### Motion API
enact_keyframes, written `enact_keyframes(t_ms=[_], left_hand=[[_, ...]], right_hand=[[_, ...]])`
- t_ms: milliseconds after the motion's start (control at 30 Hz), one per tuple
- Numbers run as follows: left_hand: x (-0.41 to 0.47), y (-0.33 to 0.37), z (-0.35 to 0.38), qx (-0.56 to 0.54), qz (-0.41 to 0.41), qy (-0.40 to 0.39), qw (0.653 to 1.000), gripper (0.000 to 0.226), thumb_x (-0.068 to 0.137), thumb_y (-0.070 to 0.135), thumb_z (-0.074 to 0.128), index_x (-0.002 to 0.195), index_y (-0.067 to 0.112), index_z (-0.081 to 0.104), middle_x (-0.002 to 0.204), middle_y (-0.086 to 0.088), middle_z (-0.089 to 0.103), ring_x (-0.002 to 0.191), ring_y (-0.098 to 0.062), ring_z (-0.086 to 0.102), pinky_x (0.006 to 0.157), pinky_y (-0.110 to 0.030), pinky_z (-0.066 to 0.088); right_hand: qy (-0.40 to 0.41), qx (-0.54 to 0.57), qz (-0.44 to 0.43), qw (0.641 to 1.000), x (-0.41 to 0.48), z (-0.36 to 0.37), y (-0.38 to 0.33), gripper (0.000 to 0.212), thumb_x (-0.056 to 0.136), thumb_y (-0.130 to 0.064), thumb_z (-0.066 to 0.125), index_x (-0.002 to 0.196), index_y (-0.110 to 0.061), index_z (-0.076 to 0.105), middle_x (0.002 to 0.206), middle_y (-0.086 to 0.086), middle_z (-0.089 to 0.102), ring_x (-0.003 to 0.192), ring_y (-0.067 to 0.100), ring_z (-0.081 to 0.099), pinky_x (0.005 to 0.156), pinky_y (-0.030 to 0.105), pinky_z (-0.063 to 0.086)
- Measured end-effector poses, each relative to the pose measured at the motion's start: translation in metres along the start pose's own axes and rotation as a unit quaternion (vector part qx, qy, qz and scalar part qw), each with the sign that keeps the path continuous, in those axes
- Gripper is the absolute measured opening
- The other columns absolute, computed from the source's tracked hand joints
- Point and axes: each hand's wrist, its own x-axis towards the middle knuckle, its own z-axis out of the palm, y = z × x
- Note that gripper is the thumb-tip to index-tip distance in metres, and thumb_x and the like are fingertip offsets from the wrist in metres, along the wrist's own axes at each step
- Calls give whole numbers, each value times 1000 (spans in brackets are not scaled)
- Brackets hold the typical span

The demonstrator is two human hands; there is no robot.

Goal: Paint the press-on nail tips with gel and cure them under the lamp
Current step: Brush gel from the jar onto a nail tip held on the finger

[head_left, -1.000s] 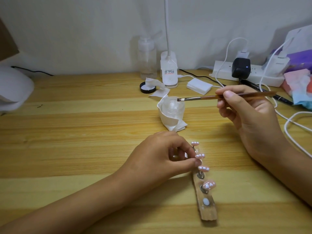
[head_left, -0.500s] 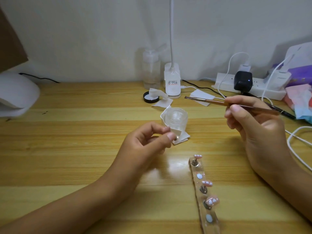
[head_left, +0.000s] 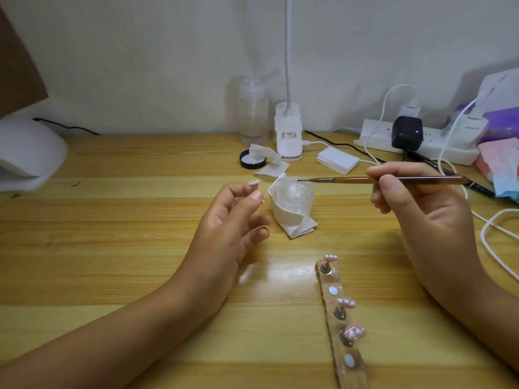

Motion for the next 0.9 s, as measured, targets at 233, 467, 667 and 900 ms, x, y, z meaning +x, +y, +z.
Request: enact_keyframes(t_ms=[233,467,667,900], left_hand=[[4,3,0,-66,-81,-103,989,11,92,29,52,98,22,46,140,-2,50,104,-41,67,81,-36,58],[3,0,-2,-26,-73,-130,989,8,94,29,53,97,23,49,144,7,49,108,-37,66,92,-40,55],[0,-1,3,17,-44,-148,988,18,89,27,49,78,33,62,140,15,53,109,-31,67,90,-37,56],[-1,-2,2,24,-36,-162,986,14,91,24,48,84,28,59,145,16,47,111,-35,65,96,-42,52]], right_hand=[[-35,-45,-54,997,0,5,-3,23,100,-5,40,110,-8,60,99,6,61,91,8,57,82,17,44],[-45,-44,-10,998,-3,6,-4,19,100,-16,46,103,-12,65,96,3,67,90,10,63,83,19,48],[-43,-12,45,998,-3,11,-11,24,90,-23,54,102,-10,69,89,9,72,84,12,68,79,17,51],[-66,11,47,997,-3,11,-14,22,91,-21,51,99,-10,69,86,8,72,80,8,68,77,17,51]])
